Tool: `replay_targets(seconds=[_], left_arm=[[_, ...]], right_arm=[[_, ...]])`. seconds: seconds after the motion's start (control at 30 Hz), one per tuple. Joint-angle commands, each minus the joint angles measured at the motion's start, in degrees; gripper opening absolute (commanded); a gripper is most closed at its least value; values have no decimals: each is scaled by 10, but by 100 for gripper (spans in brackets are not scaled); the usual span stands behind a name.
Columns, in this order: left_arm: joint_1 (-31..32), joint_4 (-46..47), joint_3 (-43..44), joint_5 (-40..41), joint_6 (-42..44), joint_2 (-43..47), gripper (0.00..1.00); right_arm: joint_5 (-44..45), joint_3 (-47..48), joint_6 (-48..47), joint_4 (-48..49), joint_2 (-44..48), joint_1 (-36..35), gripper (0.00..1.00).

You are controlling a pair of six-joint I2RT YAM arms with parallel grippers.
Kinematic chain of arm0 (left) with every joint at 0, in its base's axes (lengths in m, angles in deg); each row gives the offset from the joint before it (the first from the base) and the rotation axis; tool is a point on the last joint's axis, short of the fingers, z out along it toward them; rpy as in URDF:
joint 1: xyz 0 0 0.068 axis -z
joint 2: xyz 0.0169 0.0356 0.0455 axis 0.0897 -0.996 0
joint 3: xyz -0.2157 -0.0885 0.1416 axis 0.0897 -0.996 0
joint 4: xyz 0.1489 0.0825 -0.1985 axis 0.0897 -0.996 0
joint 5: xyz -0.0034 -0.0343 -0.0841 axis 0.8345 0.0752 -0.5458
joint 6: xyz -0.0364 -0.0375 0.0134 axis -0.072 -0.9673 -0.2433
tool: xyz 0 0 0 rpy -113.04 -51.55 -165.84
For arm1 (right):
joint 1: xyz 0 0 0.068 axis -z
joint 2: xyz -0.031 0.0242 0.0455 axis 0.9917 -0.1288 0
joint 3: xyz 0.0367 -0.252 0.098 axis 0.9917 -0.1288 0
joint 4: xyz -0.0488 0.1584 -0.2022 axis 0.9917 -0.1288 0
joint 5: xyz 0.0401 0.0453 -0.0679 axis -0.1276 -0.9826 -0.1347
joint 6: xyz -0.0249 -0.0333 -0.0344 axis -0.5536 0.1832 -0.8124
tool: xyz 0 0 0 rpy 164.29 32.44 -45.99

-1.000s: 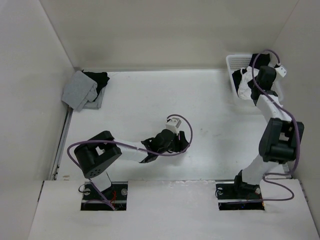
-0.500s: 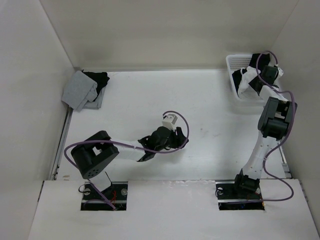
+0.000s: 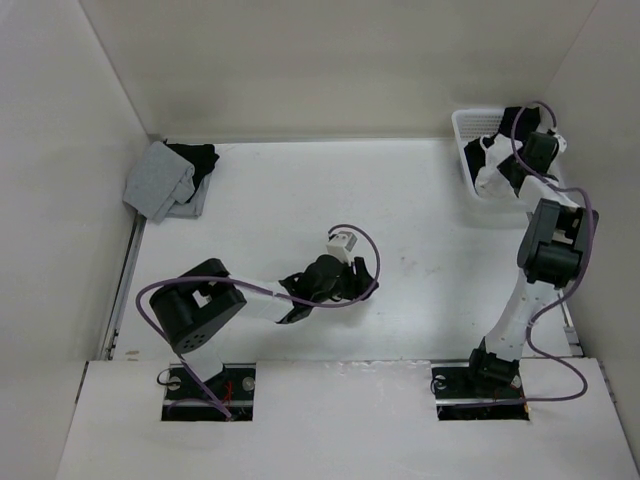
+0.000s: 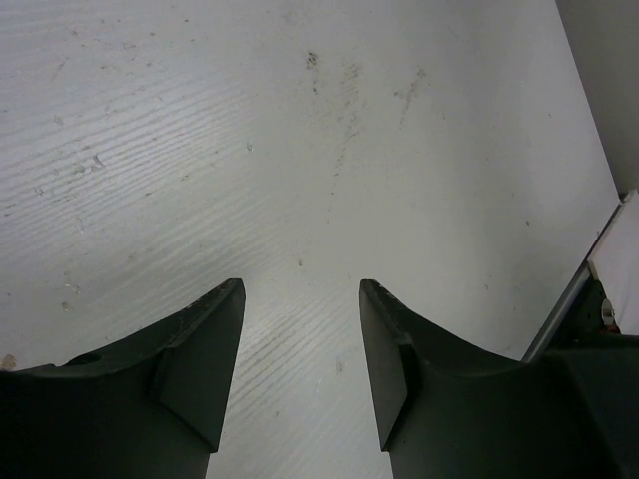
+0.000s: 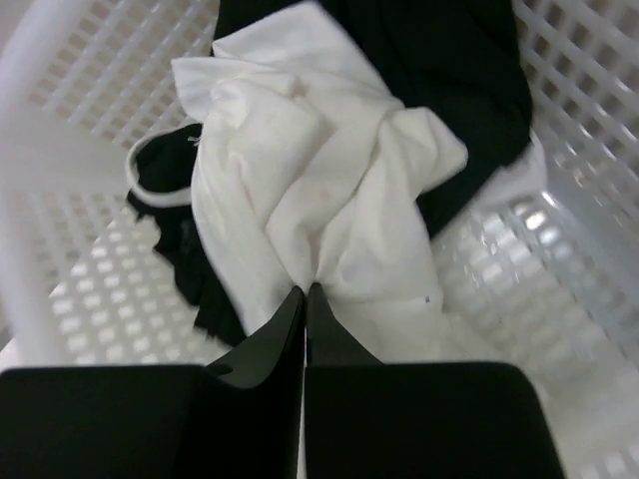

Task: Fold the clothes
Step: Grab the tank top from the pile, then move the tank top to the center of the board

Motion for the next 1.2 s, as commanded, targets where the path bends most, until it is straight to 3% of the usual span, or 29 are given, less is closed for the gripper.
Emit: replay_targets(seconds=[0.0,0.3,0.4,0.5,0.63,0.73,0.77,0.8,0.87,0.9,1.0,1.07,1.17], left_arm=[[-5,35,3,-3,1,27,48],[-83,46,-57,3,-15,121,47],[-133,31,-92,10,-33,221,47],[-171,-2,-110,13,-51,285,47],[-235,-75,-134,5,-64,373,48],[-293,-119,-166,2,-63,418,48],[-299,-124,-168,0,-63,419,48],[-329,-147,-176,-16,-63,417,48],[-346,-157,-180,-29,-57,404,48],[-348,-161,-182,-31,-57,397,48],[-332,-169,-186,-23,-48,385,48],[-313,-169,-189,-14,-38,378,48],[-266,-172,-184,8,-13,358,45]], right_arm=[[-3,-83,35,126,211,-19,0],[8,-266,70,121,586,-161,0],[23,-286,85,45,705,-272,0],[47,-323,111,12,763,-387,1],[101,-413,162,12,773,-520,3],[125,-483,203,54,696,-584,4],[118,-493,209,74,658,-585,6],[88,-496,209,115,569,-560,17],[65,-481,192,125,517,-531,29],[60,-471,178,123,502,-516,38],[76,-488,154,126,526,-513,46],[94,-520,143,115,556,-514,38],[99,-579,151,60,602,-532,15]])
